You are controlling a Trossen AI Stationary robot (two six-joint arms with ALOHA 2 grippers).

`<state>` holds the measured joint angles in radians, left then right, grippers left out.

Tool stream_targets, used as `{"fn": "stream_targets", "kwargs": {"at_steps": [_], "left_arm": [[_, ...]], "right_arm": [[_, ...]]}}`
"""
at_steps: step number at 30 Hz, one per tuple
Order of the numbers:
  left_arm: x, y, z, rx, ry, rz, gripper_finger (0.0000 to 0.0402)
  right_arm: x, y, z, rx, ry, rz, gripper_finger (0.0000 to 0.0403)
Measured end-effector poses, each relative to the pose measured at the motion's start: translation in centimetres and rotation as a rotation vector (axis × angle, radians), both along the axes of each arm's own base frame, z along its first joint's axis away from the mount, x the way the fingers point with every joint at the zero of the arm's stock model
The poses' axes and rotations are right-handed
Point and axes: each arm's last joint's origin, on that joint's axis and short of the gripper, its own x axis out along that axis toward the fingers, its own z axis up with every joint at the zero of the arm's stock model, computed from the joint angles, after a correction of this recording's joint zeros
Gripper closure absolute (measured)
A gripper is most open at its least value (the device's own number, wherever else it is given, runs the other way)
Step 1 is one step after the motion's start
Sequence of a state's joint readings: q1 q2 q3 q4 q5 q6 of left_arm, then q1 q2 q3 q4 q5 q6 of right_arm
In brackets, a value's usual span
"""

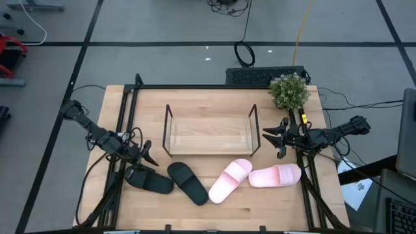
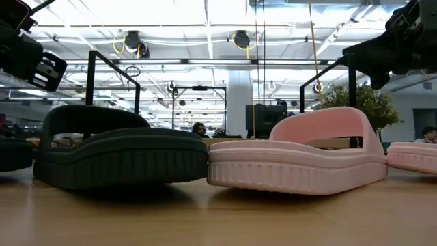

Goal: Pick and place slides into the shelf

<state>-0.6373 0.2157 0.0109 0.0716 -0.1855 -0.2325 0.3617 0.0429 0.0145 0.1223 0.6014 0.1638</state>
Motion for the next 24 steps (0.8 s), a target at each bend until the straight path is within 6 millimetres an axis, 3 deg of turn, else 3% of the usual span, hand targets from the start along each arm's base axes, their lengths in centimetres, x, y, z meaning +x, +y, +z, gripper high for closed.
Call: {"fn": "stream_targets", "kwargs": {"at_steps": [24], "left_arm": [[0.00, 0.00, 0.00, 0.000, 0.000, 0.000, 0.0289]], "right_arm": [[0.00, 0.00, 0.02, 0.041, -0.011, 0.003, 0.0287]]}}
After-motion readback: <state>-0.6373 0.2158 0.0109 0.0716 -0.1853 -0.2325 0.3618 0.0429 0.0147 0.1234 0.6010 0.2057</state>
